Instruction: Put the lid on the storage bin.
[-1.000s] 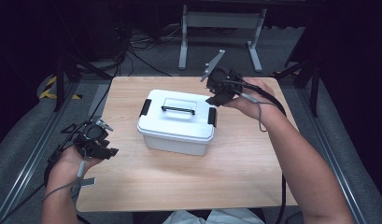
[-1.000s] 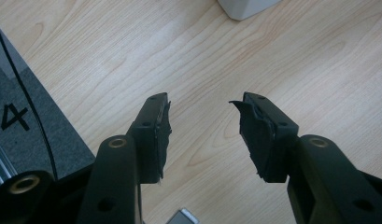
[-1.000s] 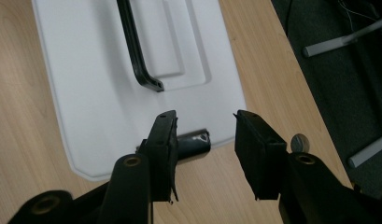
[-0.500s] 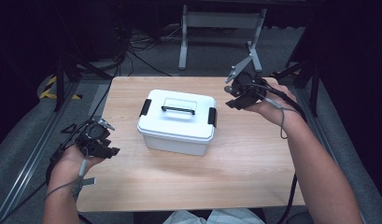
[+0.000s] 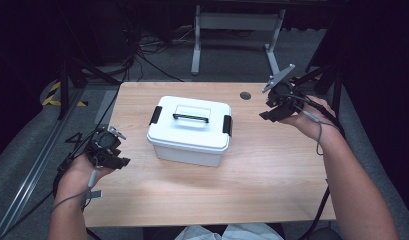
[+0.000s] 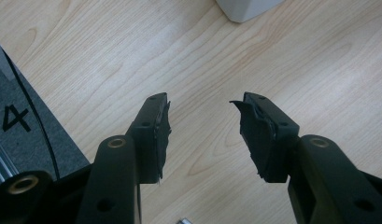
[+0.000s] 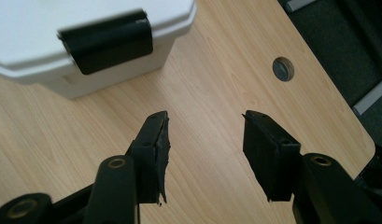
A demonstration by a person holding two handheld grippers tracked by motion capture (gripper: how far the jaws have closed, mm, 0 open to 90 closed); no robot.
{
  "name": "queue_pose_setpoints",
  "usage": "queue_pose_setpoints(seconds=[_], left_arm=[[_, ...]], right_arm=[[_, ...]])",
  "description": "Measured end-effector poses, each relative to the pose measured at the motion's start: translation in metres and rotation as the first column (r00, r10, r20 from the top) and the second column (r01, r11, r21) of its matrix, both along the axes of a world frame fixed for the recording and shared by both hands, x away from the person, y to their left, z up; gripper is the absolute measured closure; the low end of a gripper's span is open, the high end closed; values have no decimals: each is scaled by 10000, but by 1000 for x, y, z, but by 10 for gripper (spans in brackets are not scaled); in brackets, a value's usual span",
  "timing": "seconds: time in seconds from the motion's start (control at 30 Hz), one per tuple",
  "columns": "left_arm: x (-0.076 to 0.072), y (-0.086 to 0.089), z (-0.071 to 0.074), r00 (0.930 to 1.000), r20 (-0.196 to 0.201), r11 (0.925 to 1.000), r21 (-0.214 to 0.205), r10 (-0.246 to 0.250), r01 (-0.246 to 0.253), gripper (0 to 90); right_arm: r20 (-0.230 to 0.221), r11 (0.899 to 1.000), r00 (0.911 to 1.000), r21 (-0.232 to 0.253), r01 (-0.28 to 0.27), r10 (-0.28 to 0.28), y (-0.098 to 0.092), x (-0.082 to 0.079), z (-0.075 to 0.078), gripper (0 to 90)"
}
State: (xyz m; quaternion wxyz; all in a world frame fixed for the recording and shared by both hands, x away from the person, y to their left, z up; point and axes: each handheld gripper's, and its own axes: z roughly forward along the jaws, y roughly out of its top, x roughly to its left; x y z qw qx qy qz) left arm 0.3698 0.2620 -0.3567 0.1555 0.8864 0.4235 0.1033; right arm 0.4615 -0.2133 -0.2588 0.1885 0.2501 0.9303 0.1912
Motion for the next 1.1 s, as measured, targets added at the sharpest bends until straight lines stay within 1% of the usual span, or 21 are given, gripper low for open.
queue_pose_setpoints(seconds=[0.07, 0.27, 0.37, 0.47, 0.53, 0.67, 0.8, 0.83, 0.87, 0.93, 0.97, 1.03, 1.1], left_arm=[[-1, 0, 0, 10000, -51, 9999, -92, 76, -77, 524], [1, 1, 0, 9999, -16, 9999, -93, 130, -130, 525], [2, 1, -1, 9999, 134, 10000, -6, 98, -98, 526], [3, 0, -2, 9998, 134, 9998, -21, 173, -172, 528], [3, 1, -2, 9998, 173, 9999, 11, 109, -109, 528], [3, 1, -4, 9996, 137, 9996, -49, 261, -261, 527], [4, 3, -7, 9996, 97, 9996, -20, 277, -276, 527], [5, 3, -7, 9997, 109, 9997, 13, 226, -226, 527], [4, 3, -8, 9995, 61, 9996, -36, 297, -296, 527], [4, 3, -8, 9996, 61, 9996, -36, 280, -280, 526], [4, 3, -8, 9995, 56, 9996, -39, 296, -295, 526], [4, 3, -9, 9996, 55, 9996, -48, 291, -290, 526], [4, 2, -9, 9996, 47, 9996, -48, 292, -292, 525]], right_arm=[[-40, 9999, 9999, 7, 158, -158, -7, 0, -5, 505], [-208, 9984, 9982, -27, 562, -562, -24, -1, -21, 501], [-316, 9975, 9970, 57, 708, -706, -32, 0, -31, 501], [-415, 9952, 9944, 49, 973, -970, -39, 1, -42, 499], [-501, 9945, 9932, 1, 1052, -1051, -42, 2, -49, 498], [-681, 9913, 9893, 140, 1305, -1293, -48, 3, -66, 496], [-872, 9903, 9865, -14, 1391, -1387, -52, 4, -79, 496], [-923, 9894, 9852, 12, 1453, -1446, -53, 4, -83, 496], [-969, 9897, 9851, 60, 1430, -1417, -55, 4, -86, 495], [-996, 9894, 9847, 108, 1450, -1433, -55, 4, -88, 495], [-1109, 9892, 9836, 189, 1452, -1423, -57, 4, -91, 493], [-1185, 9873, 9814, 303, 1559, -1513, -59, 5, -98, 493], [-1202, 9864, 9802, 296, 1619, -1572, -60, 5, -103, 493]])
